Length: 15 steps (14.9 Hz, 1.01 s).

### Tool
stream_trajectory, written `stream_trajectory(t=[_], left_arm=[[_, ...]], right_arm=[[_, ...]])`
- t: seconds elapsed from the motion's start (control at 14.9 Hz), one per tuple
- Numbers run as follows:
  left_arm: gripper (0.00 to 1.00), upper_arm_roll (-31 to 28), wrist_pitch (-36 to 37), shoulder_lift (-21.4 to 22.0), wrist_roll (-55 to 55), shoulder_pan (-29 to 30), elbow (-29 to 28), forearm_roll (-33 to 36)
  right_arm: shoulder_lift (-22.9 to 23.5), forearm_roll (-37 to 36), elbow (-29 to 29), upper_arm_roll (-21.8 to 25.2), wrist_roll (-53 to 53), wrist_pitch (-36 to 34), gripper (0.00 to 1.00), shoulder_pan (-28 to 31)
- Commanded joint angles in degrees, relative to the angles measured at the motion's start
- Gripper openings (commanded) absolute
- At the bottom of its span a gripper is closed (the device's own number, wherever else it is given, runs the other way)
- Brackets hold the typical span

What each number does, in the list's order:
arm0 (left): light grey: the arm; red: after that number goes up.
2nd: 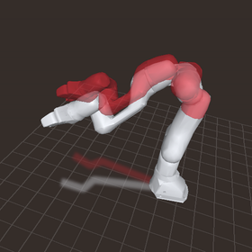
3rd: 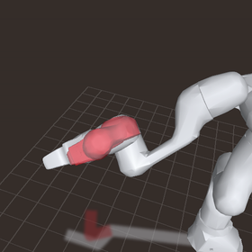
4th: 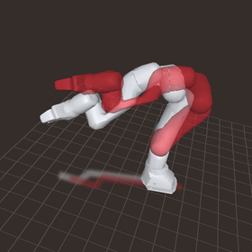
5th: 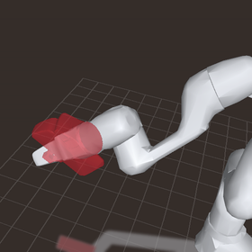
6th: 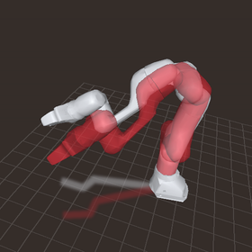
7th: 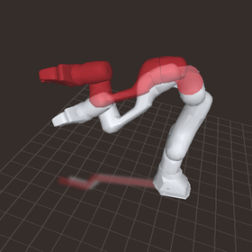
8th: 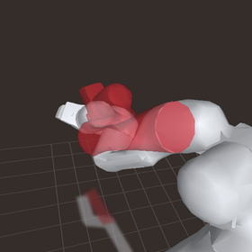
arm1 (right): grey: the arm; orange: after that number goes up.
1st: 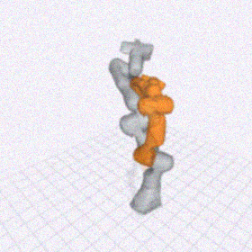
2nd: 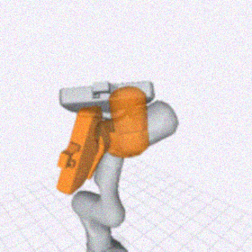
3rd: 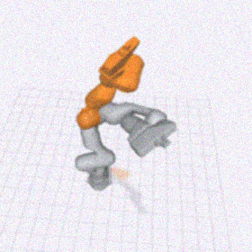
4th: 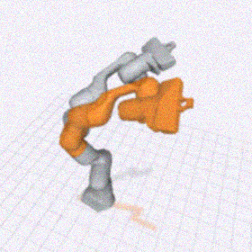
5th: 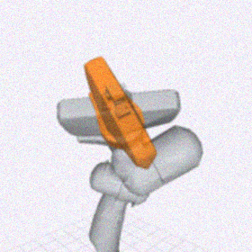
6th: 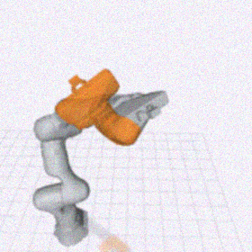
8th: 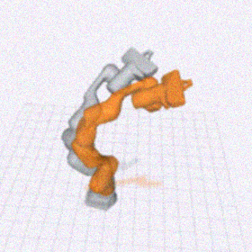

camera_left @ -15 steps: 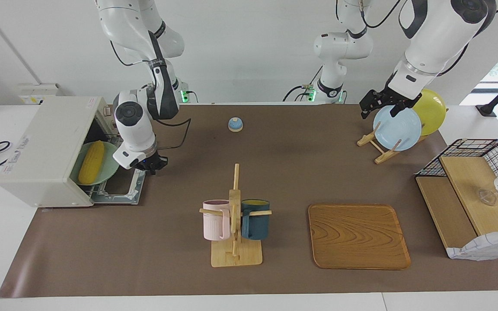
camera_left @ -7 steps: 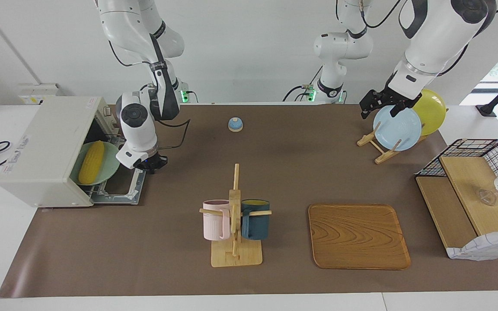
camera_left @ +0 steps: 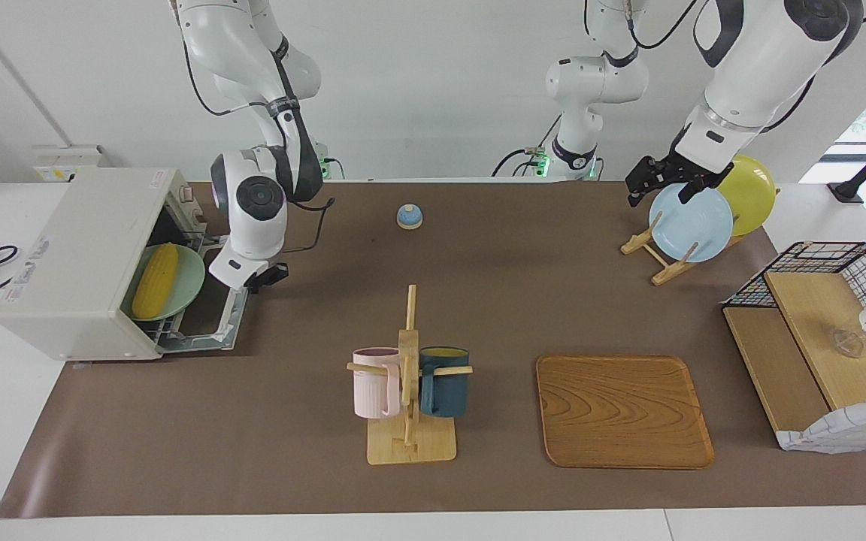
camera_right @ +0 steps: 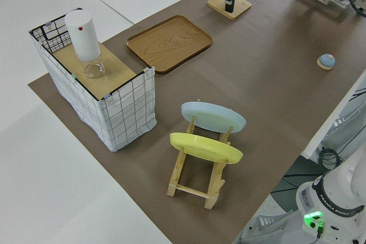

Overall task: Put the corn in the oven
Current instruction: 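Push the oven door closed with the right gripper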

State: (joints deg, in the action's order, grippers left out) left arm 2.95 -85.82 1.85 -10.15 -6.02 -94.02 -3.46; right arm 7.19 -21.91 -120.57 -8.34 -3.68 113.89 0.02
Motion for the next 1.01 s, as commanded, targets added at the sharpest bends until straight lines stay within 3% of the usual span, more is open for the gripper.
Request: stream_trajectory(t=[0.0,0.27,0.47,0.6,0.94], left_arm=[[1.00,0.39,0.92,0.35,0.22,0.57,0.59,0.91],[1.00,0.39,0.92,0.34,0.22,0.57,0.59,0.91],[1.00,0.39,0.92,0.43,0.22,0.57,0.59,0.91],[1.00,0.39,0.92,0.34,0.22,0.57,0.59,0.91],[1.00,0.39,1.00,0.43,0.22,0.57,0.59,0.91]], right_arm=[[-2.35,-2.01,6.57,1.49,11.12,-4.63,0.00,6.64],[-3.76,-0.50,6.58,1.66,20.27,-4.64,0.04,13.41],[-3.76,0.02,6.58,1.66,21.08,-4.73,0.09,14.13],[-4.46,5.27,7.80,1.75,21.26,-6.73,0.11,14.22],[-4.99,18.20,21.49,1.67,20.99,-21.14,0.22,14.04]])
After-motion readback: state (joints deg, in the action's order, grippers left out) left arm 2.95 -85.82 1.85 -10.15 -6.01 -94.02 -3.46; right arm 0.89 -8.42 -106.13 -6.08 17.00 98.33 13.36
